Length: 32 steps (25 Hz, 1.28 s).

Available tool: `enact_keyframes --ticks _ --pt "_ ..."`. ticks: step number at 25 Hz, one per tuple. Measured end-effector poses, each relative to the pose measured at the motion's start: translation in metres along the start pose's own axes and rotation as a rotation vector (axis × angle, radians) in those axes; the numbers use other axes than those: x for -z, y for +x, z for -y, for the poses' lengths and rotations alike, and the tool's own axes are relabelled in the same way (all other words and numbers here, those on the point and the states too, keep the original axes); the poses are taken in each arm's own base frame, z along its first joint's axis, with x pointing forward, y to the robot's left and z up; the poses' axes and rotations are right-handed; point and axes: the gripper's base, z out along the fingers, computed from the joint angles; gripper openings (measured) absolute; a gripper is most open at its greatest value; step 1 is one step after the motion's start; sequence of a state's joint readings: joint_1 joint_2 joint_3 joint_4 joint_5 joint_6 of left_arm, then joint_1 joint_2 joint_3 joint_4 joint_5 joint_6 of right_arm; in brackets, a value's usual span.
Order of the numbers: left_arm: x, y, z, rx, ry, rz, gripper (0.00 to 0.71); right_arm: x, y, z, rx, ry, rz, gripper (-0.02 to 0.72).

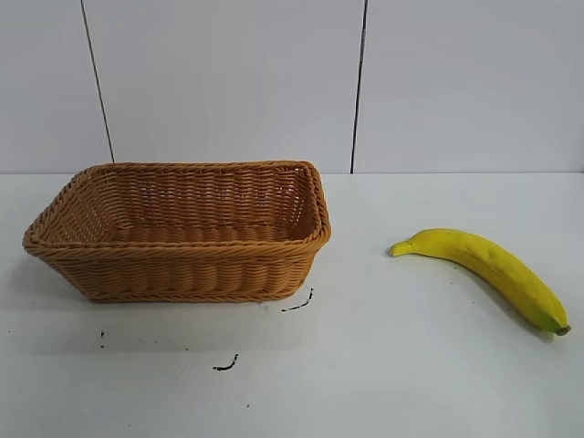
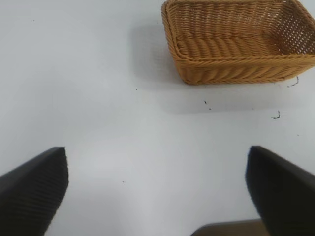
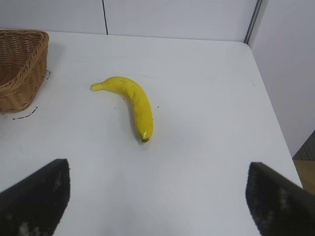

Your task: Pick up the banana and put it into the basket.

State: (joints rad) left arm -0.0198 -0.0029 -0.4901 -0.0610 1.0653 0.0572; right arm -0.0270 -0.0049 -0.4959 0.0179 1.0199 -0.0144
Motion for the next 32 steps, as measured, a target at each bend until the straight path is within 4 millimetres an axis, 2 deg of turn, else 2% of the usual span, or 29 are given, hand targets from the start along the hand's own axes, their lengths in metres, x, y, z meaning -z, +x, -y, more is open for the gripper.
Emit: enact_keyframes --ticks 8,11,15,18,24,28,32 --pt "0.000 0.000 0.000 0.000 0.000 0.000 0.695 0.000 -0.003 -0.001 -0.005 -0.008 -0.008 0.696" --pt "0.000 0.000 0.000 0.000 0.000 0.000 0.695 -0.007 -0.020 -0.001 -0.006 -0.008 -0.066 0.696" --pt "0.000 0.000 0.000 0.000 0.000 0.000 0.695 -0.029 -0.058 0.000 -0.003 -0.007 -0.192 0.696" --pt "0.000 0.000 0.000 0.000 0.000 0.000 0.695 -0.057 -0.085 0.002 0.009 0.004 -0.303 0.696" --pt "0.000 0.000 0.000 0.000 0.000 0.000 0.695 -0.140 -0.124 0.005 0.031 0.008 -0.540 0.696" --pt "0.000 0.000 0.000 0.000 0.000 0.000 0.695 -0.202 -0.137 0.005 0.079 -0.018 -0.672 0.696" --pt "0.000 0.000 0.000 0.000 0.000 0.000 0.695 -0.257 -0.141 0.004 0.145 -0.076 -0.753 0.696"
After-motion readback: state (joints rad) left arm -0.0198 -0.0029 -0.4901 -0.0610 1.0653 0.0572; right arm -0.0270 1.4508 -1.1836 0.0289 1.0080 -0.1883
